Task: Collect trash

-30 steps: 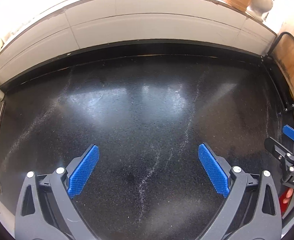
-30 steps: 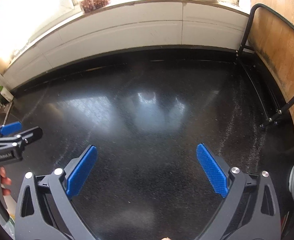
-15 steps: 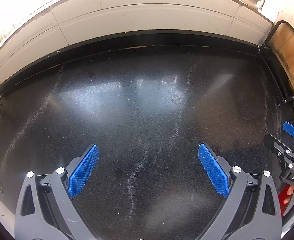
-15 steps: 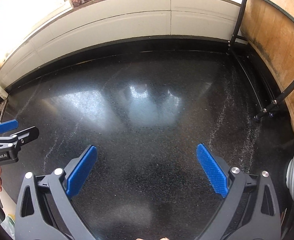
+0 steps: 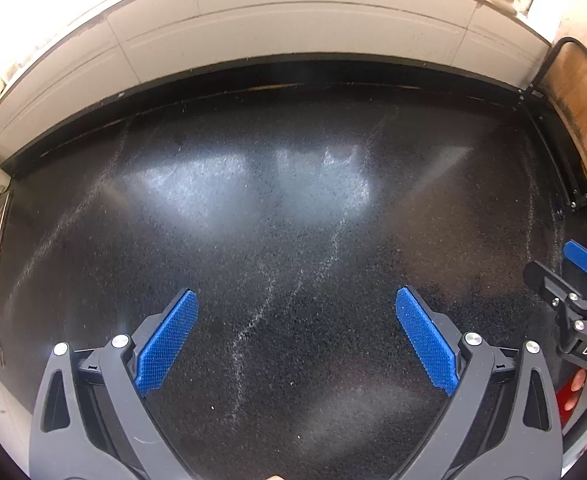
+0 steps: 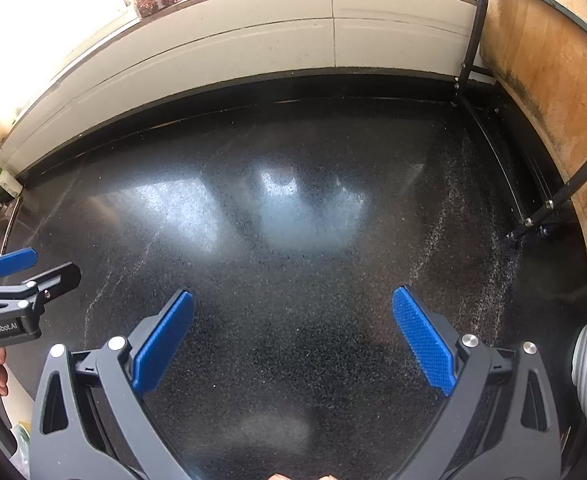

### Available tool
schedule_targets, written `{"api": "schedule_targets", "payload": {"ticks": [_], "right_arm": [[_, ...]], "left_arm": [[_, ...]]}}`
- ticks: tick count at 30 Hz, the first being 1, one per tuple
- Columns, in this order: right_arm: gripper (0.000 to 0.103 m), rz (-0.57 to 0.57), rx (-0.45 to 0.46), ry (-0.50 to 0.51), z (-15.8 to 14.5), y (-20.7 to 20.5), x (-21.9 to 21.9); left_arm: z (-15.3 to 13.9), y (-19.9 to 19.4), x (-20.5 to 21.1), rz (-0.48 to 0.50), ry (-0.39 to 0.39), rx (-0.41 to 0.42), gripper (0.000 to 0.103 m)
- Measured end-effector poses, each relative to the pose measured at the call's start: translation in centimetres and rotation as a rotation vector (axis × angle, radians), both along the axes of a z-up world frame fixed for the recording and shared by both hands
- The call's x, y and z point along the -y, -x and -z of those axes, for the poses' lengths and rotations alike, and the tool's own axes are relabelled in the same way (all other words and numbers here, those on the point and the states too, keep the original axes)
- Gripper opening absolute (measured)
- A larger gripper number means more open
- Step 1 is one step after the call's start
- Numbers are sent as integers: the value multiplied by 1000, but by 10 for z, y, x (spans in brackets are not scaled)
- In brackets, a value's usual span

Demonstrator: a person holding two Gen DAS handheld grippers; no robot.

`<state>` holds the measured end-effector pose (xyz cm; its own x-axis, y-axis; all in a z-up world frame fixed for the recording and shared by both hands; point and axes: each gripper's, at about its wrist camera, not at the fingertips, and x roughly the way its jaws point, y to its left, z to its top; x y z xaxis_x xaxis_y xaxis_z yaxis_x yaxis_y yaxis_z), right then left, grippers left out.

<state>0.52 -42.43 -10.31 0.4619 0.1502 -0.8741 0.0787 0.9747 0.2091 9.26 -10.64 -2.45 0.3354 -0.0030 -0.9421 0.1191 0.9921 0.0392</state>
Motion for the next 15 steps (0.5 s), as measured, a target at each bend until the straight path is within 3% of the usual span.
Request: {"api": "schedule_targets", "payload": {"ticks": [15], "right_arm": [[96,-56,-12,0,6,-5,-3]], "left_arm": [[10,1,-15,-71,-7,-46,96]]}}
